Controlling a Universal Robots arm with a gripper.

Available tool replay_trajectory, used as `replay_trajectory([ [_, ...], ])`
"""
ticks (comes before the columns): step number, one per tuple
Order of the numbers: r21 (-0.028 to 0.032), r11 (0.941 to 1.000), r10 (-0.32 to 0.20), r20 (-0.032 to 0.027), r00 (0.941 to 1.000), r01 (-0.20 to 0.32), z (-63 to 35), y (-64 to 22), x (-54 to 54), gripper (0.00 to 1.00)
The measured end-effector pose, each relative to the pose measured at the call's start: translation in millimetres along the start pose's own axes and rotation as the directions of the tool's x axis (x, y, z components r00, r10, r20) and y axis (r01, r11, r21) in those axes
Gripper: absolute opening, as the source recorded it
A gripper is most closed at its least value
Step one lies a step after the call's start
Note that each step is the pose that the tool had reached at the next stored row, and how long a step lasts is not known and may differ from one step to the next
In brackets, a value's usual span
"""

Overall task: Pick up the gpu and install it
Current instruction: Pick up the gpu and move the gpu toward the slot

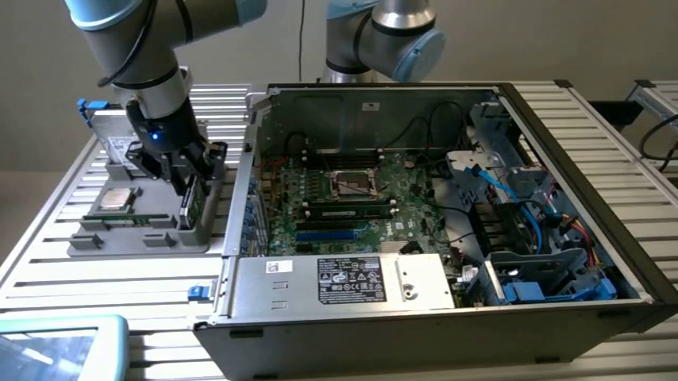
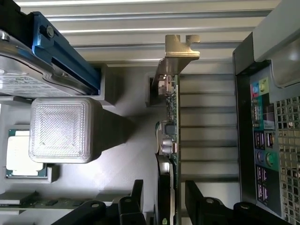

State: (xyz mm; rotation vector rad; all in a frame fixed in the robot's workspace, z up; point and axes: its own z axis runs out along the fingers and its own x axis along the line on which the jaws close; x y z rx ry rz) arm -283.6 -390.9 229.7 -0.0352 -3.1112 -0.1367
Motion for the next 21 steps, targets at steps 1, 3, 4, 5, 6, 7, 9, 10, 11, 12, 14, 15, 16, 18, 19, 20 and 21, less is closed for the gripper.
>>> replay_trajectory([
  [1, 0.0001, 1.0000, -0.001, -0.0006, 1.0000, 0.001, 0.5, 0.1, -0.2, 0.48],
  [3, 0.0002, 1.0000, -0.003, -0.0018, 1.0000, 0.003, 1.6, 0.2, -0.3, 0.48],
  [4, 0.0000, 1.0000, -0.003, -0.0021, 1.0000, 0.003, 2.2, 0.4, -0.4, 0.48],
  [5, -0.0001, 1.0000, -0.003, -0.0025, 1.0000, 0.003, 2.8, 0.6, -0.4, 0.48],
  [6, -0.0002, 1.0000, -0.003, -0.0029, 1.0000, 0.003, 3.3, 0.8, -0.4, 0.48],
  [7, -0.0002, 1.0000, -0.004, -0.0032, 1.0000, 0.004, 3.6, 1.1, -0.4, 0.48],
  [9, -0.0003, 1.0000, -0.004, -0.0033, 1.0000, 0.004, 4.0, 1.4, -0.4, 0.48],
  [10, -0.0003, 1.0000, -0.004, -0.0033, 1.0000, 0.004, 4.4, 1.6, -0.4, 0.48],
  [11, -0.0003, 1.0000, -0.004, -0.0033, 1.0000, 0.004, 4.7, 1.5, -0.4, 0.48],
  [12, -0.0003, 1.0000, -0.004, -0.0033, 1.0000, 0.004, 5.1, 1.5, -0.4, 0.46],
  [14, -0.0003, 1.0000, -0.004, -0.0033, 1.0000, 0.004, 5.9, 1.4, -0.5, 0.40],
  [15, -0.0003, 1.0000, -0.004, -0.0034, 1.0000, 0.004, 6.5, 1.4, -0.5, 0.40],
  [16, 0.0000, 1.0000, -0.004, -0.0040, 1.0000, 0.004, 6.7, 1.3, -0.4, 0.33],
  [18, 0.0002, 1.0000, -0.004, -0.0041, 1.0000, 0.004, 6.9, 1.3, -0.4, 0.27],
  [19, 0.0002, 1.0000, -0.003, -0.0043, 1.0000, 0.003, 7.0, 1.3, -0.4, 0.27],
  [20, 0.0000, 1.0000, -0.003, -0.0043, 1.0000, 0.003, 7.2, 1.3, -0.4, 0.27],
  [21, -0.0001, 1.0000, -0.003, -0.0042, 1.0000, 0.003, 7.3, 1.3, -0.4, 0.27],
])
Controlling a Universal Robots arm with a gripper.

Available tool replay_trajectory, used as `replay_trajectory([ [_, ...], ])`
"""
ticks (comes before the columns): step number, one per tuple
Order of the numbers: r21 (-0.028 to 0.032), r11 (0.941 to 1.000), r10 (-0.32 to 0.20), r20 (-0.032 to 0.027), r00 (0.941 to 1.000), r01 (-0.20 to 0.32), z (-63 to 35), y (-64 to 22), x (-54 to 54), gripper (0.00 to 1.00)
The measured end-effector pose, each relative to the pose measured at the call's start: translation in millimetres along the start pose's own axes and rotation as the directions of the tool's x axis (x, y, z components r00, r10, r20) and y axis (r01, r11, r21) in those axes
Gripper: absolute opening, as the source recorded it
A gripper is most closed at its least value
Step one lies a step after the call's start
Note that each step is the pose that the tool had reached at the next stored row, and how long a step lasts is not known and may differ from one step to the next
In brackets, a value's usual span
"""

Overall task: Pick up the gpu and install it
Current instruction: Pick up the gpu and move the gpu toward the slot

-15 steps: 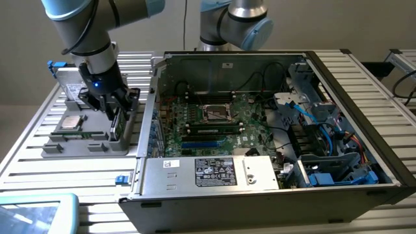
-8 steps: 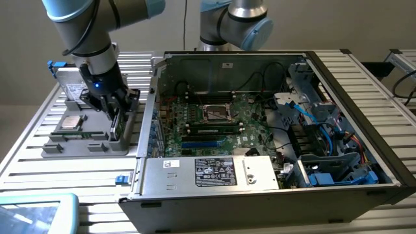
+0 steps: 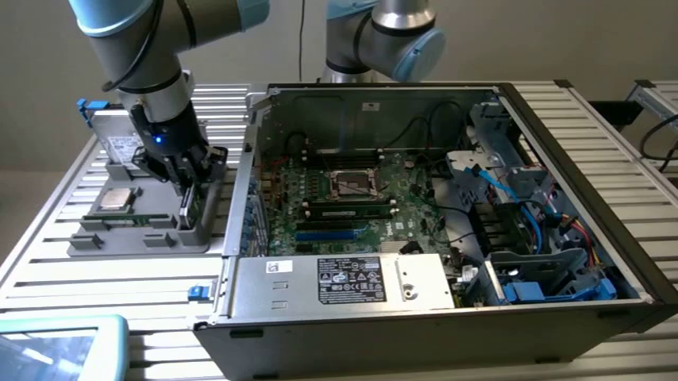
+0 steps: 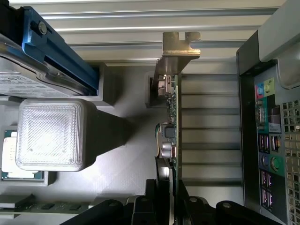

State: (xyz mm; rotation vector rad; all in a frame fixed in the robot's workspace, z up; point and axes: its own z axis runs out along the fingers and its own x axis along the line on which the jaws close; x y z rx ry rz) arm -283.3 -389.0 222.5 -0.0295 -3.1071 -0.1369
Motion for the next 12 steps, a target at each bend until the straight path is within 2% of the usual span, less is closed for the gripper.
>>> replay_trajectory([
  [3, -0.0015, 1.0000, 0.000, 0.0017, 1.0000, 0.000, -1.1, 0.2, -0.2, 0.27],
  [7, -0.0021, 1.0000, 0.000, 0.0002, 1.0000, 0.000, -9.8, 0.9, 0.3, 0.27],
  [12, -0.0110, 0.9999, -0.001, -0.0001, 1.0000, 0.001, -20.7, 1.8, 0.7, 0.27],
])
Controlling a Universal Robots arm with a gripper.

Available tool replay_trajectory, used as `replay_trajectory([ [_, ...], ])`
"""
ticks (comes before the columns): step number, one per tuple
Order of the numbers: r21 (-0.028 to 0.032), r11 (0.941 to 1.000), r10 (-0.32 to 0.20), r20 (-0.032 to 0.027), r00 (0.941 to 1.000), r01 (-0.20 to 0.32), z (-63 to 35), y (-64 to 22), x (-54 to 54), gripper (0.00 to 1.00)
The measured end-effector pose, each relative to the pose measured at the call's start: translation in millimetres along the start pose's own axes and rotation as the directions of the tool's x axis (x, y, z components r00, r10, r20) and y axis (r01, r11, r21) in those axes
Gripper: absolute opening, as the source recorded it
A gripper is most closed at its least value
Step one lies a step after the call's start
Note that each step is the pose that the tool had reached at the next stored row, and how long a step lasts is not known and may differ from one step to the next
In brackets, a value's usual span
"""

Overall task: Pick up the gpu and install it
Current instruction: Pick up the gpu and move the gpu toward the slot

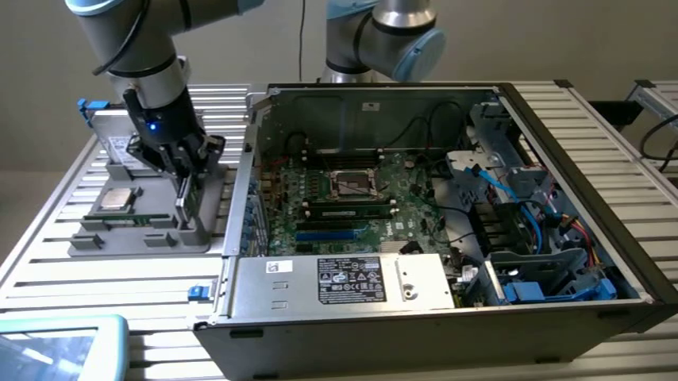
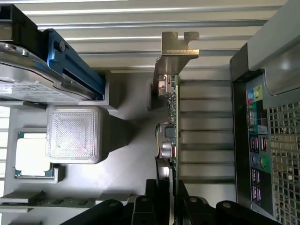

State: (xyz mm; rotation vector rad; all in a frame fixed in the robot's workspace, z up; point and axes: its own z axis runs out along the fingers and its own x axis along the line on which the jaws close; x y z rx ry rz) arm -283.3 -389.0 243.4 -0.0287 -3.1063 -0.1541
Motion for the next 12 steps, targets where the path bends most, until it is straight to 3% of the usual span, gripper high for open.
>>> replay_trajectory([
  [4, -0.0060, 1.0000, -0.001, -0.0001, 1.0000, 0.001, -11.0, 1.1, 0.4, 0.27],
  [12, -0.0063, 1.0000, -0.001, -0.0002, 1.0000, 0.001, -47.0, 4.7, 1.6, 0.27],
])
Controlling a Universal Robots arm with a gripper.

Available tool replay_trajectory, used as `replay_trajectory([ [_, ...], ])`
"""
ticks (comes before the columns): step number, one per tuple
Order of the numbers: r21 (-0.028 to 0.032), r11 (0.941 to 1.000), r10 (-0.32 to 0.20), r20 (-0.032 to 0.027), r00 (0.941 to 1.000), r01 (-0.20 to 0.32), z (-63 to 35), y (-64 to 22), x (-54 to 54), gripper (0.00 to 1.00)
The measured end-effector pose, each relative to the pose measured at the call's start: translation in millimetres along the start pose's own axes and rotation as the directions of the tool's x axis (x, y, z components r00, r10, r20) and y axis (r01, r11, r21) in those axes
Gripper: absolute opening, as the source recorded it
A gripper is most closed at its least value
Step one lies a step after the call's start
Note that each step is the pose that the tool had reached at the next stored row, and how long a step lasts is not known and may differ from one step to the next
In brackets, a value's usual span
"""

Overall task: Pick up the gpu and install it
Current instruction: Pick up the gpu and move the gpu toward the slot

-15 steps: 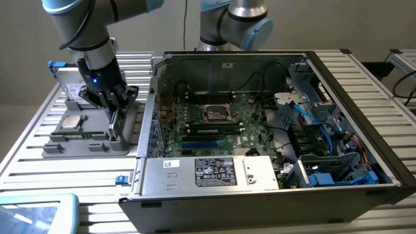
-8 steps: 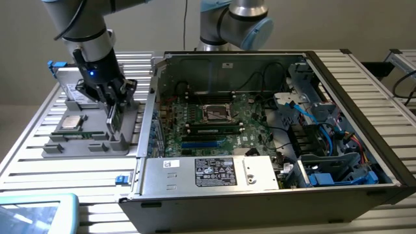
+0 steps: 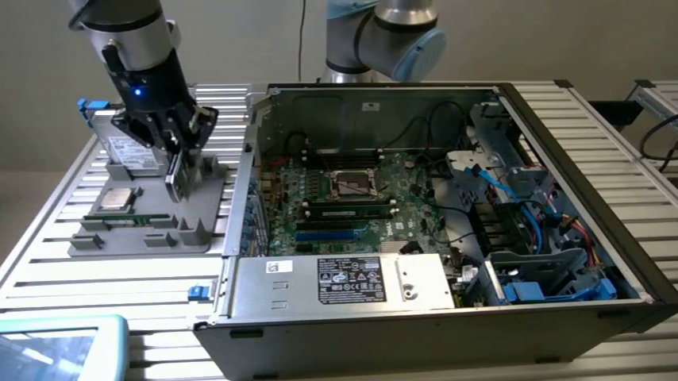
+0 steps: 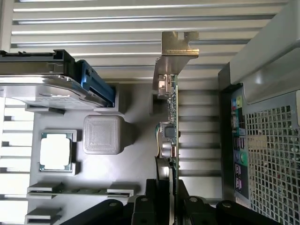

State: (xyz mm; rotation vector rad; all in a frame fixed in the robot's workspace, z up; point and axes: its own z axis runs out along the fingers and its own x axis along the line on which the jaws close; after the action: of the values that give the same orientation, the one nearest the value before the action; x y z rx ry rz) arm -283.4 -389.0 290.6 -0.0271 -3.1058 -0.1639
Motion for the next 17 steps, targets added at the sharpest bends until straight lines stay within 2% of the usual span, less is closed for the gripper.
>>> replay_trajectory([
  [11, 0.0001, 1.0000, -0.001, -0.0002, 1.0000, 0.001, -49.9, 5.3, -0.4, 0.27],
  [14, 0.0000, 1.0000, -0.002, -0.0002, 1.0000, 0.002, -63.4, 6.8, -4.9, 0.27],
  [17, -0.0016, 1.0000, -0.002, -0.0002, 1.0000, 0.002, -77.6, 8.4, -14.3, 0.27],
])
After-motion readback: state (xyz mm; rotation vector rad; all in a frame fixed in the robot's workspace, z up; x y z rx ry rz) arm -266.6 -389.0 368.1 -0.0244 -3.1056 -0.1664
